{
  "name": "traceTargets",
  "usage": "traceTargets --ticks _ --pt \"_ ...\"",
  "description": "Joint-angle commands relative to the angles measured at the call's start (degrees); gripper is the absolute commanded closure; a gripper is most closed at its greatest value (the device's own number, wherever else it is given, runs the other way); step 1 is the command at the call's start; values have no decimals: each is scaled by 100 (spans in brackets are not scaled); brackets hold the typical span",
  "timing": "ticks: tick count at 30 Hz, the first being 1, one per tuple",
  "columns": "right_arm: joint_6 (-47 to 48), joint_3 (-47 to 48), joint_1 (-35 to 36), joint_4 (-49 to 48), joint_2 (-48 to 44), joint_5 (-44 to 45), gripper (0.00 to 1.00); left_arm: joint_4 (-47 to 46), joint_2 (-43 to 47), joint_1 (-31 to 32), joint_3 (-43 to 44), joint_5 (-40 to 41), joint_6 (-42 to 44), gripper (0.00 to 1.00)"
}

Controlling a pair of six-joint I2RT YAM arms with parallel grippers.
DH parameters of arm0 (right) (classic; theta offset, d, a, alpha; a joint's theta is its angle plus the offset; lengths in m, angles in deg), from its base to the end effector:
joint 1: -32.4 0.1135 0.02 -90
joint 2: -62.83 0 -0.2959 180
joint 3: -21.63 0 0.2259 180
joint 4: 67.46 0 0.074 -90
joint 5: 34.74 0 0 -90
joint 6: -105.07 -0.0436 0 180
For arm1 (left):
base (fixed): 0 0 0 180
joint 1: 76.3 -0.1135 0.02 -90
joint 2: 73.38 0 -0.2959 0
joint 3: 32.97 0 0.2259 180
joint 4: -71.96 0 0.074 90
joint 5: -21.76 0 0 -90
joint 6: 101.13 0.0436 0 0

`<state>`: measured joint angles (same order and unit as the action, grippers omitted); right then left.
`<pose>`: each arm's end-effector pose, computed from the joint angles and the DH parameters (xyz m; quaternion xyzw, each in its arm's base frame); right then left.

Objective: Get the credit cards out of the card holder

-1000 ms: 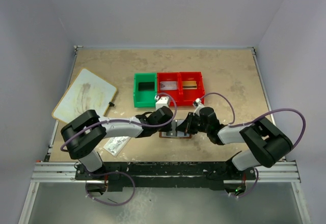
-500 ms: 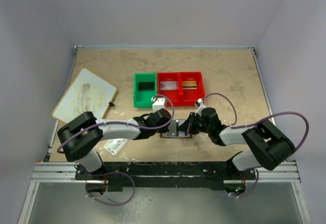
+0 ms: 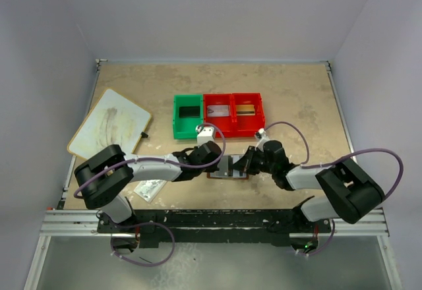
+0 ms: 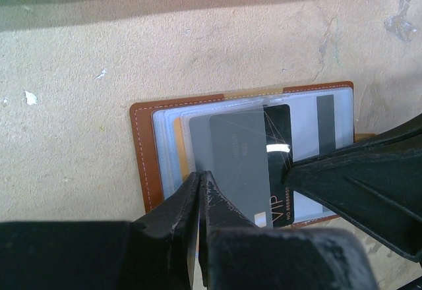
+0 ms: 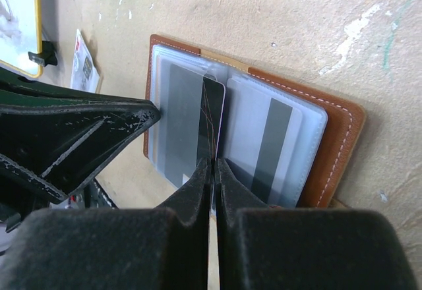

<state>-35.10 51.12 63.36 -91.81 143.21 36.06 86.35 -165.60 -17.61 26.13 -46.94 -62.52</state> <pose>0.1779 0.1235 0.1785 0.0535 0.8415 0.4450 0.3017 0.1684 -0.2464 0.2012 -0.0085 0.9184 -0.1932 0.3452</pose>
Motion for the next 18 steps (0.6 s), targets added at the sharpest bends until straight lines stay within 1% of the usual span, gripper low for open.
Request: traceTargets --ticks 1,3,6,7,15,18 --pt "-22 -126 -55 -19 -136 29 97 522 -187 60 -95 33 99 100" --pt "-111 -181 -56 -218 -97 -30 93 516 -184 79 -99 28 111 100" --pt "-220 -223 -56 -532 91 -118 81 542 -206 94 -56 9 150 100" --pt "-225 -210 -57 -566 156 -119 78 582 -220 102 -22 6 161 100" --pt "-418 -259 -58 -1261 689 -197 71 641 -289 145 57 41 194 100" --pt "-434 -255 -60 -1438 888 -302 71 665 -323 159 78 49 192 100"
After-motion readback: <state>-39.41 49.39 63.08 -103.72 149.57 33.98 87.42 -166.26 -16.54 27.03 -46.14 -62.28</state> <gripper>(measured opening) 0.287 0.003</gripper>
